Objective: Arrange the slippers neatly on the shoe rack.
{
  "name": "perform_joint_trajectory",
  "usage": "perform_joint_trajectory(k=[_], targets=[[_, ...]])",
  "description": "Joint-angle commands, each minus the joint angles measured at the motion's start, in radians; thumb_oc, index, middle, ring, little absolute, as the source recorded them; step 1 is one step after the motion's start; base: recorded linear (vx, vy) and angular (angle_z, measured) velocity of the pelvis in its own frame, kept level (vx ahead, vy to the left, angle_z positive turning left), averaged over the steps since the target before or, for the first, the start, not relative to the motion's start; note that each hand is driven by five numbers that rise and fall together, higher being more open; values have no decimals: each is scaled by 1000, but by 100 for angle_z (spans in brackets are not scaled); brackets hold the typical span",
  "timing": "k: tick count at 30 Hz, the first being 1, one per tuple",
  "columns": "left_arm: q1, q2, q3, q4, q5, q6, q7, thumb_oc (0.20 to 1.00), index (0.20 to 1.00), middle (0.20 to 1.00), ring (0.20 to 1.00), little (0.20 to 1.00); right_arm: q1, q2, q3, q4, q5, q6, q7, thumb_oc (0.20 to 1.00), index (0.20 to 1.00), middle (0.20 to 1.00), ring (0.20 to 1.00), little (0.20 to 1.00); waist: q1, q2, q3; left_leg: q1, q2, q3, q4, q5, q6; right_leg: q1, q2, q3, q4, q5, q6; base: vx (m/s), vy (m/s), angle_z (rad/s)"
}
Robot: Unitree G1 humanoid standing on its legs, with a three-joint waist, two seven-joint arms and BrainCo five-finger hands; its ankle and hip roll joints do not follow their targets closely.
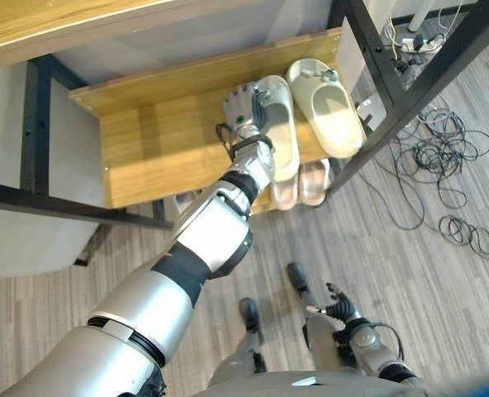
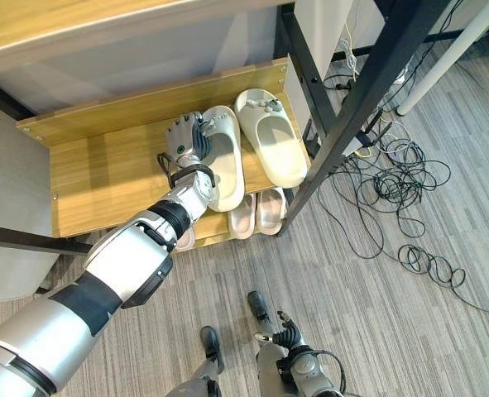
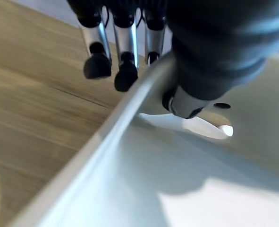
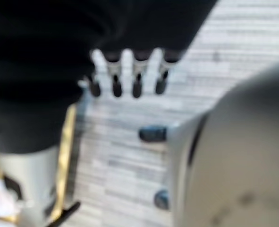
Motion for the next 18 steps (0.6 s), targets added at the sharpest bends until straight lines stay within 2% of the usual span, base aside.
perform_joint_trajectory(k=[1,6,10,11,13,15,17,18], targets=[[-97,-27,54,146,-22,18,22,1000,1000,1000,1000,1000,12,24,-6,25,9,-18,-8,1000,1000,1000,1000,1000,-35,12,41,16,7,-39,3,42,-65,102,46,33,20,-45,-45,0,0,0],[-72,-2,60,184,-69,56,82,1000,1000,1000,1000,1000,9,35,-10,61,8,-16,-6,1000,1000,1000,1000,1000,-28,12,24,16,11,-40,3,42,-66,104,47,26,14,-45,-49,32,-10,-5],[-53,6,90,184,-99,60,118,1000,1000,1000,1000,1000,9,37,-12,79,7,-16,-8,1000,1000,1000,1000,1000,-22,19,13,16,9,-49,3,42,-65,109,44,18,10,-48,-52,26,4,0],[-65,14,105,181,-98,40,171,1000,1000,1000,1000,1000,22,35,-12,87,5,-17,-6,1000,1000,1000,1000,1000,-21,23,4,17,7,-55,3,41,-64,113,42,12,6,-50,-55,49,8,1],[-73,22,114,156,-87,10,215,1000,1000,1000,1000,1000,36,28,-11,85,5,-18,0,1000,1000,1000,1000,1000,-20,26,-4,19,6,-61,3,41,-63,119,40,5,4,-54,-54,42,2,3],[-72,22,125,136,-82,-10,233,1000,1000,1000,1000,1000,39,26,-10,86,5,-18,2,1000,1000,1000,1000,1000,-19,28,-5,21,5,-64,3,41,-63,122,40,1,3,-55,-54,16,5,5],[-65,11,155,87,-77,-73,273,1000,1000,1000,1000,1000,41,21,-12,98,5,-16,5,1000,1000,1000,1000,1000,-16,35,-9,25,3,-68,3,42,-63,132,37,-6,3,-59,-53,15,15,5],[-65,11,155,86,-77,-73,273,1000,1000,1000,1000,1000,41,20,-12,98,5,-17,5,1000,1000,1000,1000,1000,-16,35,-9,25,3,-68,3,42,-63,132,37,-6,3,-59,-53,12,19,6]])
